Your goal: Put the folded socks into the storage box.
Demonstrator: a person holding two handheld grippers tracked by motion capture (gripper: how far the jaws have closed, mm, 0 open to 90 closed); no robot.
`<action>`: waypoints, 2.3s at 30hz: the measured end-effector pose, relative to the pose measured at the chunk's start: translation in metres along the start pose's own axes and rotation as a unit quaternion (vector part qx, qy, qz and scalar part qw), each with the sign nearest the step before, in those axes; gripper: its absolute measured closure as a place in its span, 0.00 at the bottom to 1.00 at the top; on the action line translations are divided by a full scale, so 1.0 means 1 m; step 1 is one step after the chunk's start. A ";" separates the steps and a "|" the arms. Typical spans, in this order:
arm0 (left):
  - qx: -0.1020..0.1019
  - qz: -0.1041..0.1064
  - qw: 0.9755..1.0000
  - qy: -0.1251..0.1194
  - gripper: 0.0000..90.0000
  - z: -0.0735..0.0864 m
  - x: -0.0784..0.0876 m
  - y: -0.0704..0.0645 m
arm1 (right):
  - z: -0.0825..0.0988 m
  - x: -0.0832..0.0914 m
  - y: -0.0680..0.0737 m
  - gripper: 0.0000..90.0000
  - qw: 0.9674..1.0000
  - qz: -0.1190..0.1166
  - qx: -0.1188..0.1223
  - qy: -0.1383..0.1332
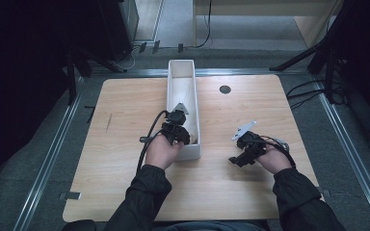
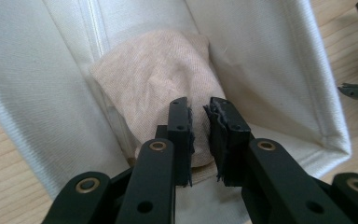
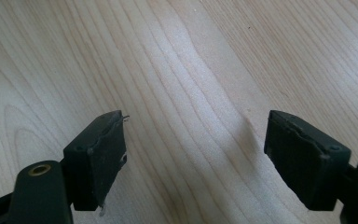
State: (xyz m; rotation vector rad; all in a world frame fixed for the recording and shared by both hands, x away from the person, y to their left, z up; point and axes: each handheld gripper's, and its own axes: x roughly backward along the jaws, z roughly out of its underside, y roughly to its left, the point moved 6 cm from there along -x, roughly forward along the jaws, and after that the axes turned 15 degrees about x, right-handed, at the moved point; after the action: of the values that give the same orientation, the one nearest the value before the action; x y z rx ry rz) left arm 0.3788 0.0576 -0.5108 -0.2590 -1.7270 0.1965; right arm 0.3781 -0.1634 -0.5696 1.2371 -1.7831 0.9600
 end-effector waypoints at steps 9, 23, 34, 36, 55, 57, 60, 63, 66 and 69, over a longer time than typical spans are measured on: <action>0.006 -0.001 1.000 0.002 0.86 0.001 -0.006 0.002 | 0.000 0.000 0.000 0.23 1.000 -0.001 0.001 0.002; -0.009 -0.021 1.000 -0.004 0.84 0.000 -0.011 0.002 | -0.001 -0.002 0.003 0.23 1.000 -0.006 0.011 0.010; -0.015 -0.011 1.000 -0.017 0.77 0.000 -0.009 0.001 | 0.000 -0.002 0.002 0.23 1.000 -0.002 0.014 0.010; -0.012 0.005 1.000 -0.017 0.75 0.000 -0.006 0.001 | 0.000 -0.002 0.001 0.23 1.000 0.000 0.013 0.010; -0.034 0.027 0.998 -0.044 0.57 -0.006 0.038 0.001 | 0.000 -0.002 0.002 0.23 1.000 0.000 0.011 0.012; -0.032 0.026 0.998 -0.048 0.57 -0.007 0.043 0.003 | 0.000 -0.002 0.002 0.23 1.000 -0.001 0.011 0.012; -0.031 0.026 0.998 -0.054 0.56 -0.009 0.049 0.007 | 0.000 -0.002 0.002 0.23 1.000 -0.002 0.010 0.011; -0.034 0.035 0.997 -0.061 0.54 -0.010 0.056 0.012 | 0.000 -0.002 0.002 0.23 1.000 -0.004 0.008 0.010; -0.042 0.037 0.996 -0.063 0.54 -0.009 0.059 0.014 | 0.000 -0.001 0.002 0.23 1.000 -0.009 0.004 0.004; -0.040 0.039 0.996 -0.066 0.53 -0.008 0.065 0.020 | 0.000 0.000 0.002 0.23 1.000 -0.008 0.001 -0.001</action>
State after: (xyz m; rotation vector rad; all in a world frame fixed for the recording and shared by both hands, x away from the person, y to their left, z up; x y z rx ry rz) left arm 0.3778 0.0953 -0.4537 -0.3805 -1.8602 0.2050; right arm 0.3757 -0.1629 -0.5700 1.2516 -1.7725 0.9518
